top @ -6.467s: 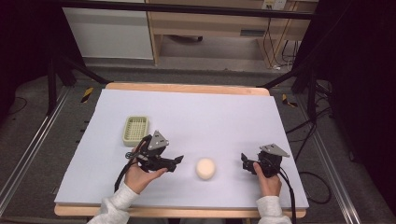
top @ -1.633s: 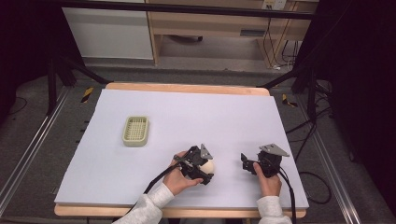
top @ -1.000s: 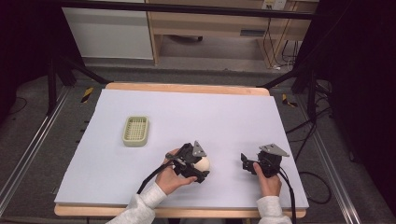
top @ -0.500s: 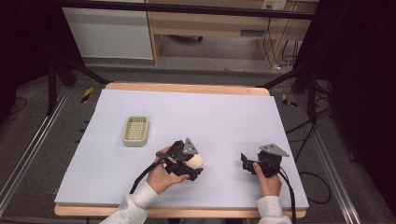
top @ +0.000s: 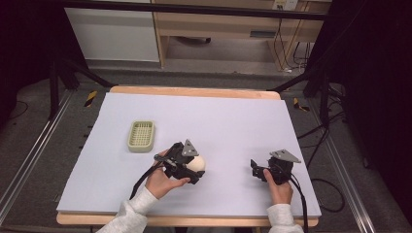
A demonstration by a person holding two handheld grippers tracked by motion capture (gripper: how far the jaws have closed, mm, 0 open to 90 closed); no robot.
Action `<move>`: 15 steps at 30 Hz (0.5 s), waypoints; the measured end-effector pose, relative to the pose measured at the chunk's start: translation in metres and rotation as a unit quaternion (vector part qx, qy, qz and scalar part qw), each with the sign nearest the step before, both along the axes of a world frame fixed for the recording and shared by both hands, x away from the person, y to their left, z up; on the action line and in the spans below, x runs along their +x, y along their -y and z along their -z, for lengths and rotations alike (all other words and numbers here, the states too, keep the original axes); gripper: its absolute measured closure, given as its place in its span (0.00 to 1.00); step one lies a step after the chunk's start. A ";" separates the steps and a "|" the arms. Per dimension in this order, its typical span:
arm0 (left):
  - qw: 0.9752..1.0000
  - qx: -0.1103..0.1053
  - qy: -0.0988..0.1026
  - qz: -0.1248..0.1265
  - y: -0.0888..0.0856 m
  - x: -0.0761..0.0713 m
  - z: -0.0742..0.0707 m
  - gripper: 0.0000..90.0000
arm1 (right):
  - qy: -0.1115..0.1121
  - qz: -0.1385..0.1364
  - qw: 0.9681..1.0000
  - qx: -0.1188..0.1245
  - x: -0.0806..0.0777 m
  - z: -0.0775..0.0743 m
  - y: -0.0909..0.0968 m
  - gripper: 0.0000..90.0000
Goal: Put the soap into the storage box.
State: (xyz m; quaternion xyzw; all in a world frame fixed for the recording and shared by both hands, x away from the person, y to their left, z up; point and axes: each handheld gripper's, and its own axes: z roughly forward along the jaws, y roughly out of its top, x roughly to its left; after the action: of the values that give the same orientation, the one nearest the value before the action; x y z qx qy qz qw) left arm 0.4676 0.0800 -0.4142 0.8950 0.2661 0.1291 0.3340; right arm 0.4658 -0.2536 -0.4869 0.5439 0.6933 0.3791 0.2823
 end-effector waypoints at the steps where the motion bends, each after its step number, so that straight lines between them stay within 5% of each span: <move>1: 1.000 -0.004 0.001 -0.003 -0.002 0.001 -0.001 0.26 | 0.000 0.000 1.000 0.000 0.000 0.000 0.000 0.05; 15: 1.000 -0.018 0.004 -0.024 -0.022 0.006 -0.008 0.26 | 0.003 -0.001 1.000 0.001 0.000 0.000 0.001 0.05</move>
State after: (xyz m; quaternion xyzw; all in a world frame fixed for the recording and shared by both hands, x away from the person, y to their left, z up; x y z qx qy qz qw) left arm 0.4736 0.1016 -0.4061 0.8817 0.2883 0.1358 0.3479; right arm 0.4653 -0.2541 -0.4867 0.5424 0.6927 0.3818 0.2834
